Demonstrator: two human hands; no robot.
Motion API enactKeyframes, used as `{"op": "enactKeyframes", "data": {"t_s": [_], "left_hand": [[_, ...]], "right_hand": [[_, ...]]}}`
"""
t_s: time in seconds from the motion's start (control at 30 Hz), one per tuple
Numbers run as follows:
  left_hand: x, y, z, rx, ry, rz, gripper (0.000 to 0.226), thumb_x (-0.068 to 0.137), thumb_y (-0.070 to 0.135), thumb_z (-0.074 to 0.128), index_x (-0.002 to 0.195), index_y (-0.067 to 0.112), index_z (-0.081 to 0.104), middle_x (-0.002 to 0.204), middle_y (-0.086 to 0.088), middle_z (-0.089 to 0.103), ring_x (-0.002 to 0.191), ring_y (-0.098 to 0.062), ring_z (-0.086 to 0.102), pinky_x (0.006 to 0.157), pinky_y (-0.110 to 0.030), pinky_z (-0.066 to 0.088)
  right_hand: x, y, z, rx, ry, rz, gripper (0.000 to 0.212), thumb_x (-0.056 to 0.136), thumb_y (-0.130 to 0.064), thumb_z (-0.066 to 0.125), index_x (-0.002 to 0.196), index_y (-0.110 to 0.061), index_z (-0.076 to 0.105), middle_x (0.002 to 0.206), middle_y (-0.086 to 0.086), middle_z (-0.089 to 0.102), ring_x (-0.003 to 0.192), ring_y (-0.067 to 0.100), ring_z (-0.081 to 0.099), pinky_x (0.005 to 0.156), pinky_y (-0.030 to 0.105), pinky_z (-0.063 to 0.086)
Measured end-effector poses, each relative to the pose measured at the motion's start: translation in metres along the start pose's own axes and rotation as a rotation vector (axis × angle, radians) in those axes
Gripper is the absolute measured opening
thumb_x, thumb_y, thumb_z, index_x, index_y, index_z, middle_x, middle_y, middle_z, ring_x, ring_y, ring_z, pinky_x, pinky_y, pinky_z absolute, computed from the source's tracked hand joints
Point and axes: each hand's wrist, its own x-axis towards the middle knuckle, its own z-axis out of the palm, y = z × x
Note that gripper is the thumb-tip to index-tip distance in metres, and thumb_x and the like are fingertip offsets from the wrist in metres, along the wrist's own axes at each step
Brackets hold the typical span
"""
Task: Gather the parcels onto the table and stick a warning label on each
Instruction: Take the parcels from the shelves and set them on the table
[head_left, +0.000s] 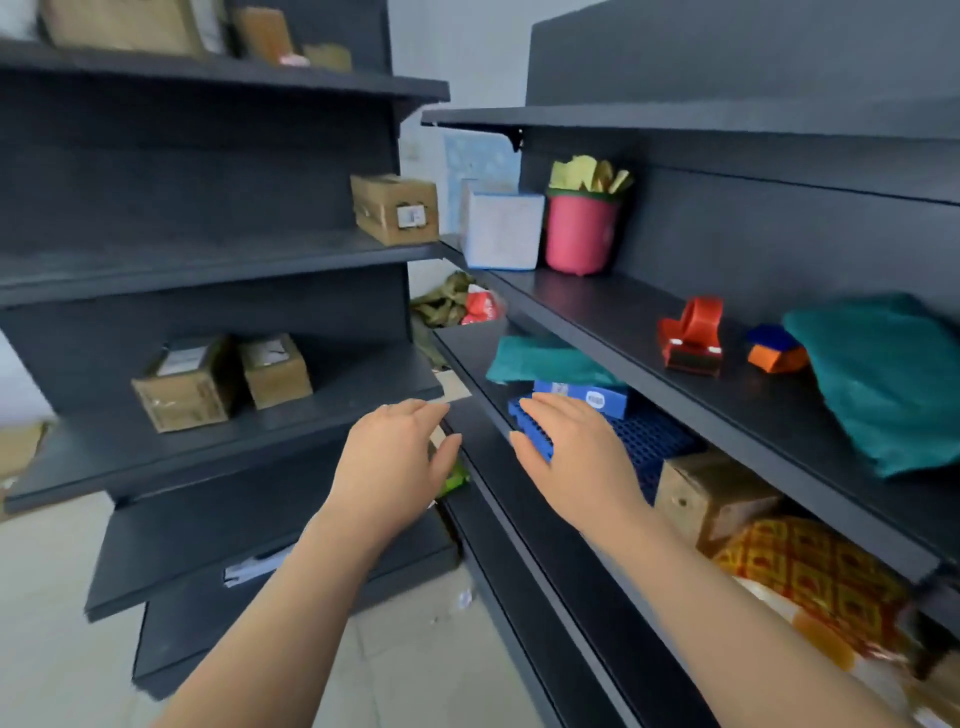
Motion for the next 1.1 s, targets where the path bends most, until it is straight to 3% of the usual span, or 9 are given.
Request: {"op": "enactKeyframes", "data": {"t_s": [0.03,0.37,0.47,0.7,0.87,1.1], "left_hand": [[0.03,-0.019,0.004,0.017,0.033,-0.076,0.042,0.093,0.038,0.05,0.131,0.022,0.054,0.126,0.002,0.061,0.112,-0.022,0.056,0.095,-0.033,0.042],[0.133,-0.095,0.011,-0.003,0.065,-0.156,0.046,0.095,0.043,0.046,0.136,0.021,0.049,0.13,0.001,0.058,0.116,-0.022,0.053,0.095,-0.036,0.045],[0.178,-0.127,0.012,-0.016,0.085,-0.151,0.046,0.094,0.042,0.048,0.135,0.022,0.05,0.129,0.0,0.058,0.115,-0.024,0.054,0.095,-0.039,0.046],[0.294,-0.198,0.003,-0.003,0.093,-0.09,0.044,0.094,0.043,0.047,0.132,0.022,0.051,0.126,-0.002,0.058,0.109,-0.024,0.055,0.09,-0.039,0.047],[0.369,-0.232,0.006,-0.006,0.117,-0.071,0.039,0.093,0.042,0.047,0.119,0.014,0.056,0.118,-0.006,0.06,0.106,-0.027,0.056,0.084,-0.039,0.047],[0.465,-0.252,0.022,-0.005,0.102,-0.097,0.045,0.093,0.051,0.04,0.117,0.016,0.057,0.111,-0.007,0.058,0.1,-0.029,0.057,0.081,-0.042,0.051]], "right_hand": [[0.046,0.004,0.02,0.023,-0.033,-0.046,0.039,0.09,-0.029,0.06,0.122,-0.007,0.061,0.126,0.009,0.061,0.119,0.026,0.052,0.104,0.042,0.039],[0.172,0.004,0.072,0.067,-0.019,-0.123,0.037,0.09,-0.029,0.059,0.122,-0.009,0.061,0.125,0.008,0.061,0.118,0.026,0.052,0.102,0.038,0.039],[0.222,0.001,0.092,0.044,0.015,-0.149,0.034,0.091,-0.028,0.059,0.119,-0.008,0.063,0.117,0.008,0.065,0.111,0.026,0.056,0.096,0.037,0.041],[0.343,-0.006,0.131,0.034,0.08,-0.099,0.039,0.093,-0.034,0.054,0.126,-0.015,0.059,0.126,0.002,0.061,0.116,0.021,0.053,0.098,0.037,0.043],[0.411,-0.002,0.153,0.026,0.141,-0.09,0.033,0.091,-0.03,0.056,0.118,-0.013,0.063,0.113,0.003,0.066,0.101,0.022,0.059,0.082,0.03,0.044],[0.501,0.024,0.177,-0.021,0.156,-0.077,0.035,0.092,-0.033,0.055,0.12,-0.014,0.062,0.118,0.004,0.064,0.106,0.023,0.058,0.083,0.031,0.045]]}}
